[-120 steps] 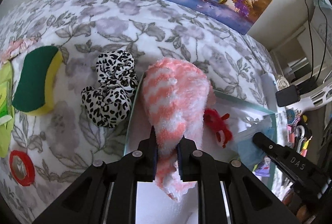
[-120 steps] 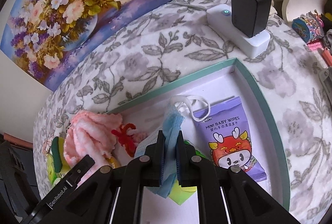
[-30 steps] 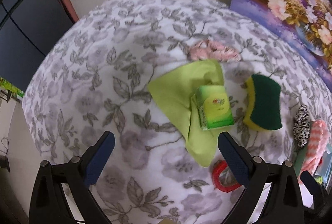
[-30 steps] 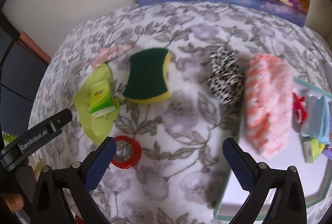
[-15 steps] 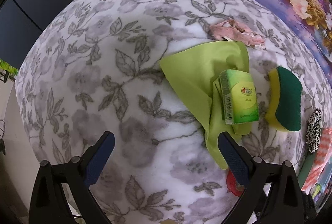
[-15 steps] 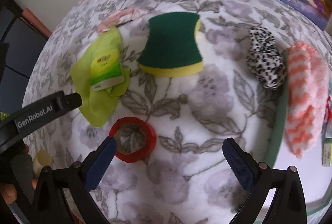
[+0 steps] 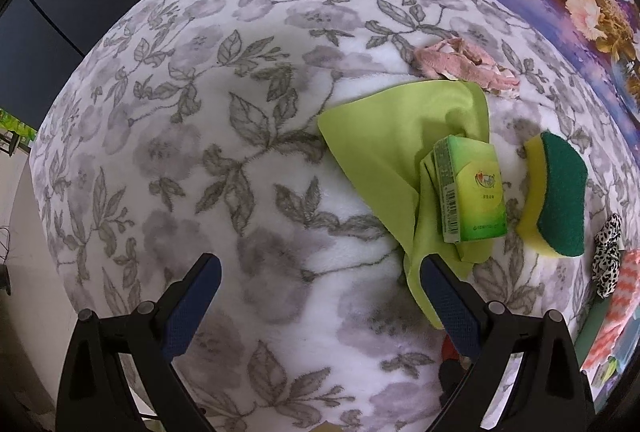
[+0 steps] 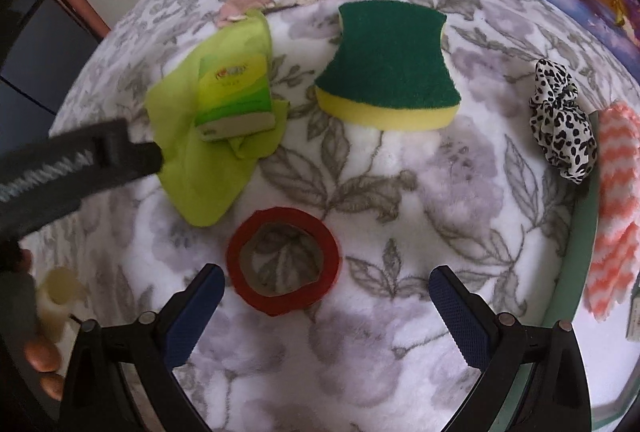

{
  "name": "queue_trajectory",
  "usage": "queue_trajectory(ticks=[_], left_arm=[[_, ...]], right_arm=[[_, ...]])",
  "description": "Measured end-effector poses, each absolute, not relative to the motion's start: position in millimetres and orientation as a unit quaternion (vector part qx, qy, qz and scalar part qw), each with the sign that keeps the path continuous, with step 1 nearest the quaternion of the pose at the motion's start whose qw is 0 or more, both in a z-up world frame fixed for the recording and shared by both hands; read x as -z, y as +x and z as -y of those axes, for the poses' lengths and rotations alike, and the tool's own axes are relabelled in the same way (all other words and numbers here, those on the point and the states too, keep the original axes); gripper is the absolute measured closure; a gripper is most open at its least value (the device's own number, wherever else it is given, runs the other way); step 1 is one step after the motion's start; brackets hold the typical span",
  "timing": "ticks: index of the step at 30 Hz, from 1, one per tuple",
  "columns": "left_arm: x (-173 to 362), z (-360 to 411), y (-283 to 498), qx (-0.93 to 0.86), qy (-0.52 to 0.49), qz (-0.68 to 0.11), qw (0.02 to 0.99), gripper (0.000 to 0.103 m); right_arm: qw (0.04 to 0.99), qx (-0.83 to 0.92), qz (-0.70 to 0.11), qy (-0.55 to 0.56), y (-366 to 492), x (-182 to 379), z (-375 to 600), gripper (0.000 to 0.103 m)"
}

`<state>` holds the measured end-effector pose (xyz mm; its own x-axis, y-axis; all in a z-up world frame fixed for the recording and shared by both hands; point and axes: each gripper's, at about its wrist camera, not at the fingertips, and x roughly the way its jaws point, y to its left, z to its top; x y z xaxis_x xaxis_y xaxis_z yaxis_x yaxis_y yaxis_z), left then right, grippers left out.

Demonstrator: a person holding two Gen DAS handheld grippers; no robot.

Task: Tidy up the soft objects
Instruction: 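Grasp the red tape ring with the right gripper while the left tool reaches the green tissue pack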

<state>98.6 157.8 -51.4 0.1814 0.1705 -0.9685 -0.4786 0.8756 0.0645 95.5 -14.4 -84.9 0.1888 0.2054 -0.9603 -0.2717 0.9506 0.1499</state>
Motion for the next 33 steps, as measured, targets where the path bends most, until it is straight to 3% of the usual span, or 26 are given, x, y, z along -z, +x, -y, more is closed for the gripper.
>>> queue_trajectory(ticks=[5,15,33], left_arm=[[52.6,-158.1,99.8,-0.214,-0.127,-0.604,0.757,0.003],[45.7,-150.6,100.5,-0.206,-0.122,-0.596,0.767,0.003],[32.7,-138.7,113.7,-0.181,-0.142,-0.569,0.789,0.003]], right_arm=[[0.775,-0.157,-0.611,-0.043,95.3,88.8,4.3,0.003],[0.778,-0.191,-0.598,-0.033,88.7,82.7,-19.1,0.041],[0.792,-0.148,-0.592,0.028,112.8,64.8,36.1,0.042]])
